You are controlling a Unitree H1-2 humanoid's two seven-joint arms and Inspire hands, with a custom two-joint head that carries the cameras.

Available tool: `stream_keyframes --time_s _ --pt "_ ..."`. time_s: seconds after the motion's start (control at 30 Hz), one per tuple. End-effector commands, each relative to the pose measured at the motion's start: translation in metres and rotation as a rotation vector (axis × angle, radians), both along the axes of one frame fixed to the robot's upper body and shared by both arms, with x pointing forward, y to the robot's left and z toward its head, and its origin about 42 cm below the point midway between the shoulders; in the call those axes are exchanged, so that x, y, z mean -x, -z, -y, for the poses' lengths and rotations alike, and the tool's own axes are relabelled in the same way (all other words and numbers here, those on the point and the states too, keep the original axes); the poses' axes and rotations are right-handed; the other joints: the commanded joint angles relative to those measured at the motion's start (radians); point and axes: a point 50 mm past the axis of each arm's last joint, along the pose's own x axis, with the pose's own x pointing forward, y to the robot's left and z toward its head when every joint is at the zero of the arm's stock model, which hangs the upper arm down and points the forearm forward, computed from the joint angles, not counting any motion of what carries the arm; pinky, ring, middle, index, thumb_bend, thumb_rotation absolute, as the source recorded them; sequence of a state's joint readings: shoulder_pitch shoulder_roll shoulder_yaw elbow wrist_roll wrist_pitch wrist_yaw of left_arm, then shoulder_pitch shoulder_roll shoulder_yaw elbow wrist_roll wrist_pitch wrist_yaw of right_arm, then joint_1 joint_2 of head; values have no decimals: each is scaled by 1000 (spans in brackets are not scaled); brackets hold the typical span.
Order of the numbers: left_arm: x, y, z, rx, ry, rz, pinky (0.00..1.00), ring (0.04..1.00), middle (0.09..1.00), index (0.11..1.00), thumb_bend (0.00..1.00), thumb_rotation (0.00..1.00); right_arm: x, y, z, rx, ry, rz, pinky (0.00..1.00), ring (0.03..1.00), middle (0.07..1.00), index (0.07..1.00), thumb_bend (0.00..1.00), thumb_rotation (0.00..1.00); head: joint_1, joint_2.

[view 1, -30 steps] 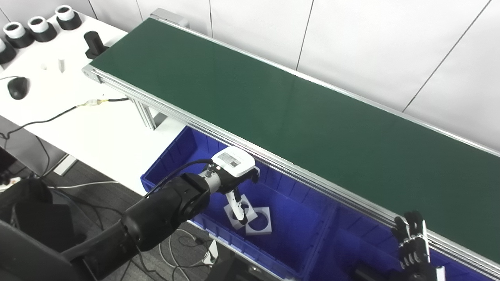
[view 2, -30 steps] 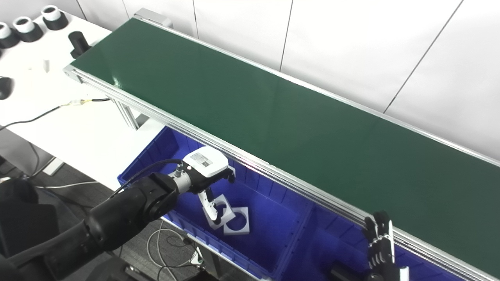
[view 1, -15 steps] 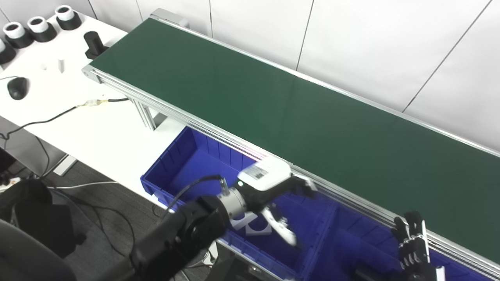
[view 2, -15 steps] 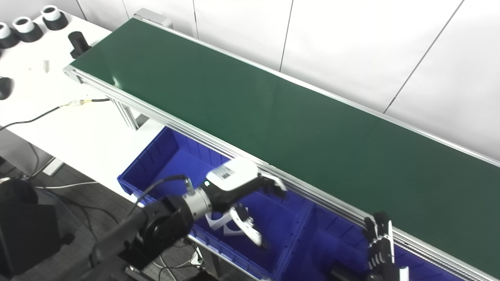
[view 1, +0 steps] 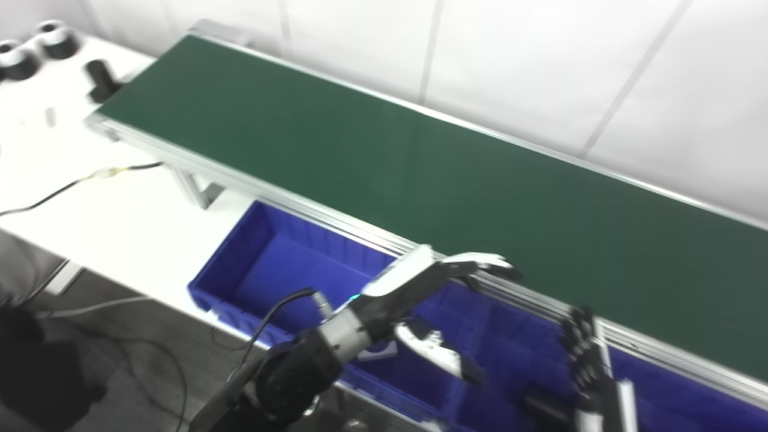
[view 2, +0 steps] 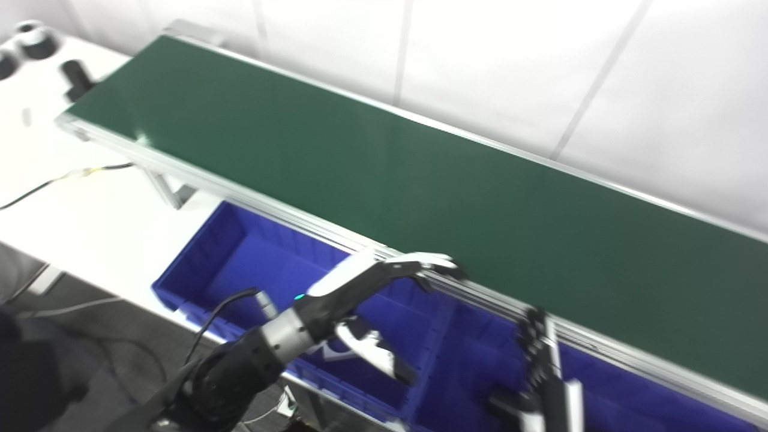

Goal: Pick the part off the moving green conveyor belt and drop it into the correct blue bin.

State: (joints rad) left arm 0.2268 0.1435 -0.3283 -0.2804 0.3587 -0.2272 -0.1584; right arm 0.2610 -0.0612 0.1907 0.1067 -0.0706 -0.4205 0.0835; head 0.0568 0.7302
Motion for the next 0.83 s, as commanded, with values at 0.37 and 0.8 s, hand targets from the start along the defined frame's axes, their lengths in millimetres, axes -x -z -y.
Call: stream_keyframes --time_s 0.37,0.8 --pt "-25 84 8 71 -57 -75 838 919 934 904 989 830 3 20 -39 59 93 12 962 965 988 953 925 950 -433 -135" --pt "-18 104 -3 105 -38 -184 943 981 991 976 911 866 -2 31 -60 86 104 19 1000 997 1000 960 921 960 -453 -122"
